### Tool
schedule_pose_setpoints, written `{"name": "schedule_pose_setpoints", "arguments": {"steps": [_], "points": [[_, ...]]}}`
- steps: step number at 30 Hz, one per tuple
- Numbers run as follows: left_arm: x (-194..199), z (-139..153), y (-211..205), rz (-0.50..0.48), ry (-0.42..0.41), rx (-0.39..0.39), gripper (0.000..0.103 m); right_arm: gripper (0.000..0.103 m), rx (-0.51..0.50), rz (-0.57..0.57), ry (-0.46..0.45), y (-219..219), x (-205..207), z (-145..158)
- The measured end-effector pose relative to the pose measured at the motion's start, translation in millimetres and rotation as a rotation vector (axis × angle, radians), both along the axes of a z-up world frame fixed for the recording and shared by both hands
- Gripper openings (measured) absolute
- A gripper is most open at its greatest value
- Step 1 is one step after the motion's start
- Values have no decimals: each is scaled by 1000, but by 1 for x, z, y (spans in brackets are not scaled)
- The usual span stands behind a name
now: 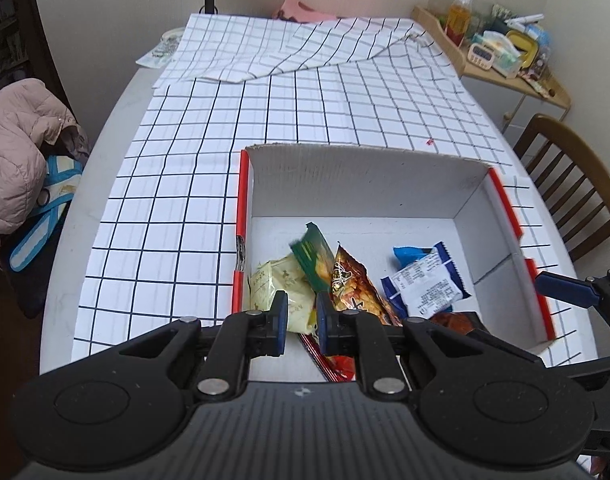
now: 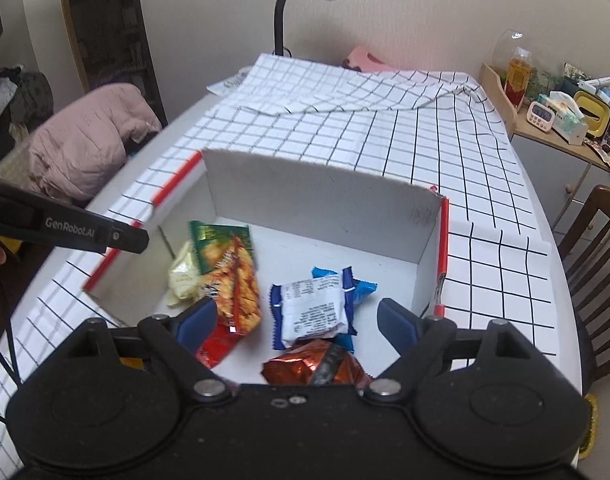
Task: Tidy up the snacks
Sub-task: 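Withdraw both open tools from the red box toward the remaining snacks, then grasp the round cream bun with left tool while right tool grasps light-blue packet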
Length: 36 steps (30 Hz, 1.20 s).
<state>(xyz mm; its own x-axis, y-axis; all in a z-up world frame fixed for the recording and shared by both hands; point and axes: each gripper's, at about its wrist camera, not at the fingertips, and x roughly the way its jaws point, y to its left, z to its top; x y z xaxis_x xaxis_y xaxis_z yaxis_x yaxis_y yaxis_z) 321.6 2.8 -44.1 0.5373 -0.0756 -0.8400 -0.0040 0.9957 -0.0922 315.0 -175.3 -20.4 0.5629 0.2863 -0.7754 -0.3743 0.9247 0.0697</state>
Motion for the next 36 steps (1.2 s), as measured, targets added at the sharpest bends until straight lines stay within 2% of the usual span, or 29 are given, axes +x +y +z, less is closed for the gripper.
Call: {"name": "schedule_pose_setpoints", "arguments": {"steps": [12, 15, 17, 19, 24, 28, 36], "points": [[-46, 29, 9, -28, -77, -36, 15, 97, 87, 4, -69, 0, -42, 38], [-57, 35, 13, -34, -92, -52, 30, 99, 104, 1, -85, 1, -51, 44], [-65, 38, 16, -27, -103, -68, 47, 100, 120, -1, -92, 0, -57, 48], [-73, 42, 19, -20, -124, -78, 57, 101, 132, -2, -97, 0, -63, 51], [-90, 47, 25, -17, -149, -85, 60, 102, 148, -2, -111, 1, -78, 55], [-107, 49, 28, -20, -176, -81, 71, 102, 165, -5, -115, 1, -91, 55], [-140, 42, 43, 4, -200, -87, 82, 102, 166, -3, -124, 0, -116, 44]]}}
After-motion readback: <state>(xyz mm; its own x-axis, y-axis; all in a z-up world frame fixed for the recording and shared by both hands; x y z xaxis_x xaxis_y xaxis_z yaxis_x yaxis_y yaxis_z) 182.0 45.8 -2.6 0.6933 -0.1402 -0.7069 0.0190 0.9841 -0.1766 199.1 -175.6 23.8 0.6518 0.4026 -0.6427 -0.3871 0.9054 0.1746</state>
